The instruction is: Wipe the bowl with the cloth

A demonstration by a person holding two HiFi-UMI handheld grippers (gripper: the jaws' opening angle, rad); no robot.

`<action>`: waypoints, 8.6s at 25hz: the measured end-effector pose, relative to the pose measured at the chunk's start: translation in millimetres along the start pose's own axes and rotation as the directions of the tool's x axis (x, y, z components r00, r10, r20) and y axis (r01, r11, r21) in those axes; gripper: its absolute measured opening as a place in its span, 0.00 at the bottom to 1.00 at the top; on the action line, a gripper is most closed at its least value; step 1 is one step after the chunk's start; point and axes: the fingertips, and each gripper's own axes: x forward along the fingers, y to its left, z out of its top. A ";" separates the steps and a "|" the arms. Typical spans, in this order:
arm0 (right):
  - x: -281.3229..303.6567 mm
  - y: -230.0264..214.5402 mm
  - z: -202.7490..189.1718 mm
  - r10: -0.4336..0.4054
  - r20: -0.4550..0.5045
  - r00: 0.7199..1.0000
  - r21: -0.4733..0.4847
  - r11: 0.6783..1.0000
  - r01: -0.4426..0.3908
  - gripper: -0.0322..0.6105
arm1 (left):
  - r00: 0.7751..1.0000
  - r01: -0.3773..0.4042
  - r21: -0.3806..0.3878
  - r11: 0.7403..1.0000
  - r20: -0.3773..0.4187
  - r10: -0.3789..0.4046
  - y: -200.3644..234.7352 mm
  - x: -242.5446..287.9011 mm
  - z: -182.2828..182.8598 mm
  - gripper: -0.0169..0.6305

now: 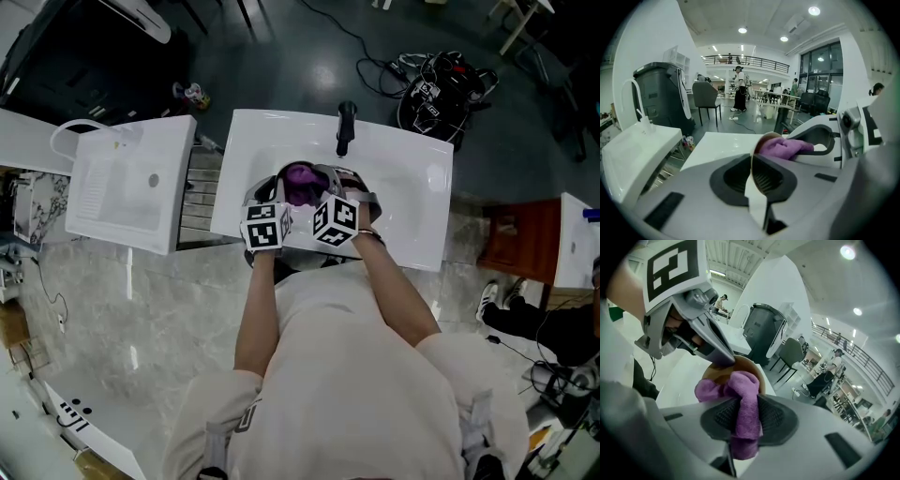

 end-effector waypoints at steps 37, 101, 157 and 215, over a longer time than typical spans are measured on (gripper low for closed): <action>-4.7 10.6 11.5 -0.002 0.038 0.999 -0.066 0.998 0.005 0.19 | 0.994 0.093 0.021 0.995 -0.051 -0.092 -29.4 6.6 -13.0 0.05; -12.7 1.2 6.2 0.258 0.174 0.950 0.341 0.890 -0.304 0.19 | 0.990 0.064 -0.355 0.933 0.143 -0.014 42.5 -13.0 -24.6 0.05; -50.8 -12.3 28.8 0.149 0.420 0.895 0.194 0.949 -0.249 0.19 | 0.499 0.730 -0.674 -0.109 0.635 -0.590 -61.2 -46.9 -4.2 0.06; -50.4 0.1 10.7 0.124 0.208 0.970 -0.188 0.979 -0.084 0.19 | 0.828 0.465 -0.778 0.422 0.214 -0.518 -25.9 -12.1 -78.9 0.05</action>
